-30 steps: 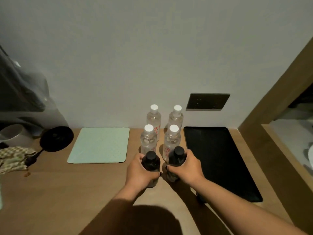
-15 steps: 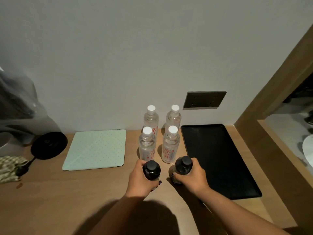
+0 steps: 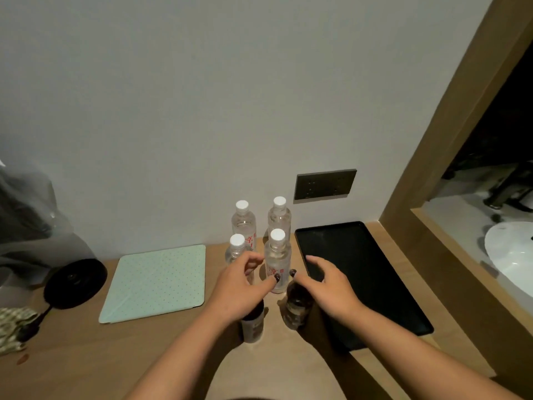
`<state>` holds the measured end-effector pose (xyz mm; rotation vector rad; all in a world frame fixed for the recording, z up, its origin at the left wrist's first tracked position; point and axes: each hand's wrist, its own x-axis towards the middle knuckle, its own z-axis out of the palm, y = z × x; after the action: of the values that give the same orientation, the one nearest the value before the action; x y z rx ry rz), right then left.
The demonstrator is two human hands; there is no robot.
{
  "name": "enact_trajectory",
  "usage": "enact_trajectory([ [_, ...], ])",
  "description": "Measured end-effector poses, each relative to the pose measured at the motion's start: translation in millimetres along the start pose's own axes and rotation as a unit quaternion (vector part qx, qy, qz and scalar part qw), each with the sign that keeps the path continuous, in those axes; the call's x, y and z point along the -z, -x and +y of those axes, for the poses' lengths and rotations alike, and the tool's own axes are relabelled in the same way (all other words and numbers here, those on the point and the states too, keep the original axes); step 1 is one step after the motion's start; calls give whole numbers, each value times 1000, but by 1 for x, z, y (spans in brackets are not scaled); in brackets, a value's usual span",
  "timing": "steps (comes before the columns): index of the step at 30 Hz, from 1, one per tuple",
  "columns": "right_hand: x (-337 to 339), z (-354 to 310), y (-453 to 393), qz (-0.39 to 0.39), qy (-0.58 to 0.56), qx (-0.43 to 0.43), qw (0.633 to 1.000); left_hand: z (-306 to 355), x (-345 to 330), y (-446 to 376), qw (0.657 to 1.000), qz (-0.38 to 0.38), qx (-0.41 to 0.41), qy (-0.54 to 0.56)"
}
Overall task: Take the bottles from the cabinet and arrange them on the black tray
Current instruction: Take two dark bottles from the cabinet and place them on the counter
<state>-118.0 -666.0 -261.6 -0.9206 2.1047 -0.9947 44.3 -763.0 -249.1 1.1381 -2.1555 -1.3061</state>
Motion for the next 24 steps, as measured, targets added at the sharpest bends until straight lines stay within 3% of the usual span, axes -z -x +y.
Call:
enact_trajectory([
  [11,120,20,44,121,100,20,987,104,-40,-22,972,-104,-149,-148],
  [24,321,123,179,235,221,-76,944,253,-220,27,901,-222,-295,-228],
])
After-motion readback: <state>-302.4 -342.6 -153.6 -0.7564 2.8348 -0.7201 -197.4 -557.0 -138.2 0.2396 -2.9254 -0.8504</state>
